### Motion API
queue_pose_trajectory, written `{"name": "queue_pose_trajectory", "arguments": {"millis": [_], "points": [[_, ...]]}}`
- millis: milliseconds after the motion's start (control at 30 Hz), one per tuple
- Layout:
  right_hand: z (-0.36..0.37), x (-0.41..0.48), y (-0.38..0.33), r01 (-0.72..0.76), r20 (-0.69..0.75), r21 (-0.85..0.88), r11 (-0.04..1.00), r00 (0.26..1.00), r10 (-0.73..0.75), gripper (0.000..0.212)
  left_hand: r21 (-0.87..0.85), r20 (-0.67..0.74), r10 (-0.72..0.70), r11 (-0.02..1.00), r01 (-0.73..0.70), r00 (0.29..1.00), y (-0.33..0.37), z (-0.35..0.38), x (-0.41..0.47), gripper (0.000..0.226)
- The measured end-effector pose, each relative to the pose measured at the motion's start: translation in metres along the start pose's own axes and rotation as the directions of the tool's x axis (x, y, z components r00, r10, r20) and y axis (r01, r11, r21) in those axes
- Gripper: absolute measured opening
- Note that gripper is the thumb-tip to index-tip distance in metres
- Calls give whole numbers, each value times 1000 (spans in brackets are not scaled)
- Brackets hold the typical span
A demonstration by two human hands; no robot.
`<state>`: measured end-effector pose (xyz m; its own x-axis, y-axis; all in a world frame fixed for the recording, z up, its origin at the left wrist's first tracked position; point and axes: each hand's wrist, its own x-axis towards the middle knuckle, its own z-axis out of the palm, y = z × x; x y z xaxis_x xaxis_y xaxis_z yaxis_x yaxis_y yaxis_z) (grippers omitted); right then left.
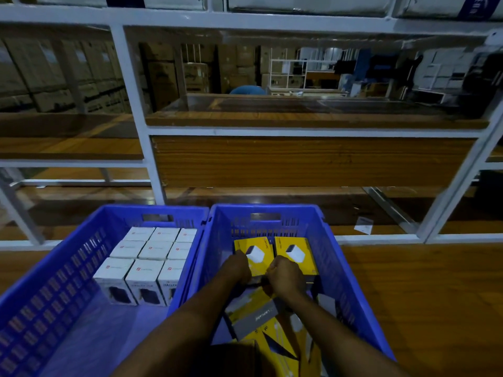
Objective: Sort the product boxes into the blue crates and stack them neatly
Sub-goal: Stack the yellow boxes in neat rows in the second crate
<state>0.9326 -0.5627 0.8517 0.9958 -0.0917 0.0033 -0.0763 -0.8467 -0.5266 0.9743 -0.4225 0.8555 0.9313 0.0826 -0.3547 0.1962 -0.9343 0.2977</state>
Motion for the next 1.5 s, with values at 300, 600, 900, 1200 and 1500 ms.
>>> {"name": "queue_pose_trajectory", "arguments": {"millis": [300, 600, 900, 1200, 1500], "points": [[9, -4, 4, 145, 259, -132, 981, 960, -107, 12, -65, 15, -11, 998, 12, 1000, 0, 7, 20, 56], [8, 1, 8, 138, 296, -86, 987, 949, -107, 11, -225, -43, 0, 974, -9, 999, -3, 7, 20, 44], [-25, -8, -6, 205, 531, -113, 972, 839, -115, 26, -342, 0, 36, 939, -34, 999, 0, 10, 15, 77], [-25, -15, 4, 544, 686, -396, 740, 711, -156, 102, -51, -1, 199, 979, -199, 980, -2, -27, -38, 57], [-34, -5, -11, 460, 393, -161, 873, 841, -371, 41, -224, 150, 381, 912, -343, 912, -18, -40, -67, 54]]}}
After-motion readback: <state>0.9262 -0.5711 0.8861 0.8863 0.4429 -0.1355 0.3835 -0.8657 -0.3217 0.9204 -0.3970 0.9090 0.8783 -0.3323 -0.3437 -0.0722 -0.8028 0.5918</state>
